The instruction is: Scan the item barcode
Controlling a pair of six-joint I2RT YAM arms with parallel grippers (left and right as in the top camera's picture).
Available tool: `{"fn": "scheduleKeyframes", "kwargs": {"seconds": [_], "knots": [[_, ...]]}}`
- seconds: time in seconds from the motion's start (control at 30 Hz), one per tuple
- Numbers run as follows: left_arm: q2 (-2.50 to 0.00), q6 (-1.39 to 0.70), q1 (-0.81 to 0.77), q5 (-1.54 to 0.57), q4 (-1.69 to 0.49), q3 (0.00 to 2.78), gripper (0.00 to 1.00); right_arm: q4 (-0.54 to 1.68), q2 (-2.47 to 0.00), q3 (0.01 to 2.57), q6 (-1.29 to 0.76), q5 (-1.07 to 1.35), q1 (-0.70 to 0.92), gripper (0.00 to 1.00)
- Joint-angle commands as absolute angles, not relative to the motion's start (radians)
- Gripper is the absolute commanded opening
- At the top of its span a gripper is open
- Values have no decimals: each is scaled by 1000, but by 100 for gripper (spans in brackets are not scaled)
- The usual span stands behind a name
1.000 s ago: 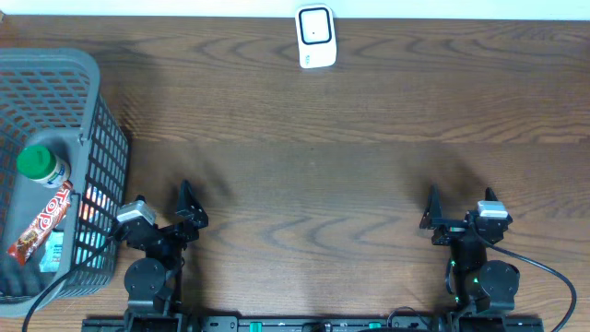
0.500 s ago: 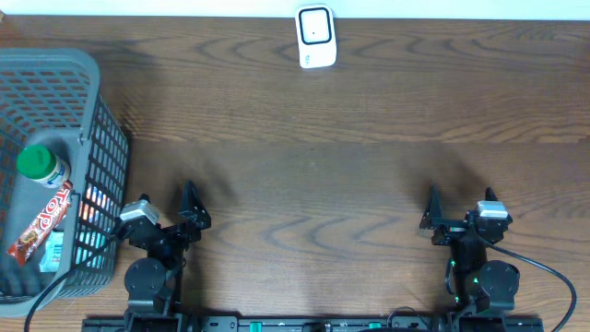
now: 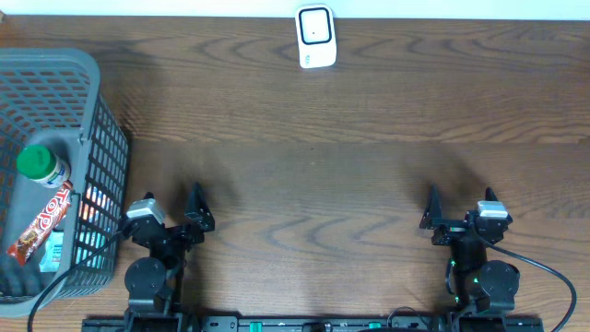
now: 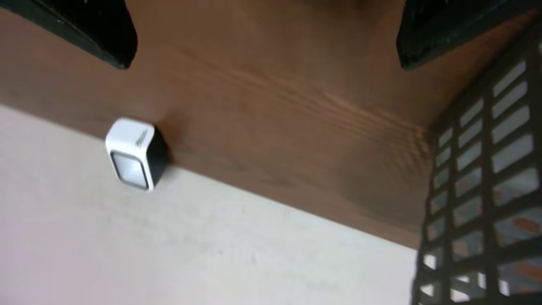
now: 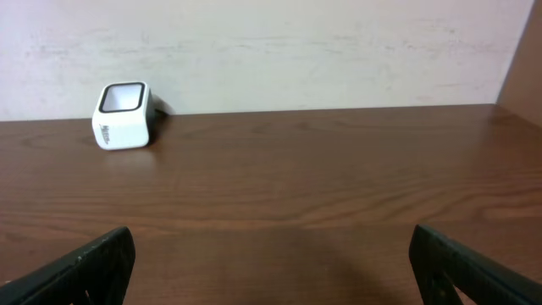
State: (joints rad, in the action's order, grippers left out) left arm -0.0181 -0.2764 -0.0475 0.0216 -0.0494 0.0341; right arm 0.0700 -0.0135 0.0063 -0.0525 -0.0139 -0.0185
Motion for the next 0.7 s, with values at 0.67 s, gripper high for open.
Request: {"fn": "scheduleKeyframes", "kwargs": {"seconds": [0.67], "knots": [[-135, -120, -43, -24, -24, 9, 98, 75, -7, 6, -66, -6, -25, 99]]}}
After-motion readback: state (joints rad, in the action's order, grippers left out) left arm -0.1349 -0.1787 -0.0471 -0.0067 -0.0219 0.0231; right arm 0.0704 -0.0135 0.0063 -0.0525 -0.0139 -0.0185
